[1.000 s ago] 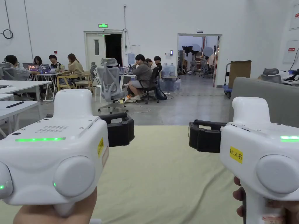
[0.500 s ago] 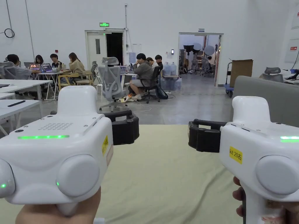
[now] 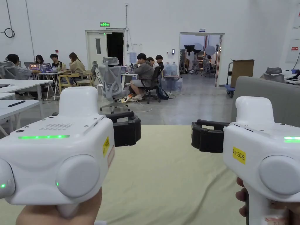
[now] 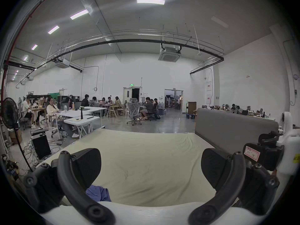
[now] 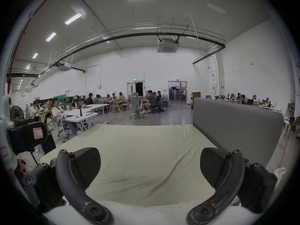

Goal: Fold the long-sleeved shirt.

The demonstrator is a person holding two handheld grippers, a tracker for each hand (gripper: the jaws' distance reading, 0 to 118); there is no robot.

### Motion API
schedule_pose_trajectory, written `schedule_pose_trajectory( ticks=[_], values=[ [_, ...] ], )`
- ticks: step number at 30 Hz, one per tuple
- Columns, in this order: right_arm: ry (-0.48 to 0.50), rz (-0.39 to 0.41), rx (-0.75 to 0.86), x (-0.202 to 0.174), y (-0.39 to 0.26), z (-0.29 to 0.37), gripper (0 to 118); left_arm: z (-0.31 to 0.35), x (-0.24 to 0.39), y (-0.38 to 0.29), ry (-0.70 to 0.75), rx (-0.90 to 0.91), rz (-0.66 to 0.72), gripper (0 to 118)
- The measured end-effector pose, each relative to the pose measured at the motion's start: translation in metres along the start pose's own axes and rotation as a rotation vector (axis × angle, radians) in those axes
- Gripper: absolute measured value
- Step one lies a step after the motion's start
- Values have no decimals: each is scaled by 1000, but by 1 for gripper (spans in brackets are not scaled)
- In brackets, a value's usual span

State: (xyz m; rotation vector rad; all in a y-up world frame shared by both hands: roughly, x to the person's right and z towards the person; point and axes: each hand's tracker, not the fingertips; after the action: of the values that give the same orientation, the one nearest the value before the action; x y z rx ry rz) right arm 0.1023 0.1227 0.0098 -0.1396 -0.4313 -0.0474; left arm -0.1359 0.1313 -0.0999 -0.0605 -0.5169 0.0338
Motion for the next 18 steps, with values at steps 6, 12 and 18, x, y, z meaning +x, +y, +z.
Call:
schedule_pose_trajectory(
  ticks=[6, 12, 18],
  values=[
    [-9, -1, -5, 0, -1, -2, 118, -1, 0, 1, 6, 0, -1, 118],
    [-7, 3, -9, -1, -1, -3, 118, -2, 0, 0, 7, -11, -4, 118],
    [-7, -4, -9, -2, -1, -4, 118, -3, -3, 1, 10, -22, 11, 118]
  ],
)
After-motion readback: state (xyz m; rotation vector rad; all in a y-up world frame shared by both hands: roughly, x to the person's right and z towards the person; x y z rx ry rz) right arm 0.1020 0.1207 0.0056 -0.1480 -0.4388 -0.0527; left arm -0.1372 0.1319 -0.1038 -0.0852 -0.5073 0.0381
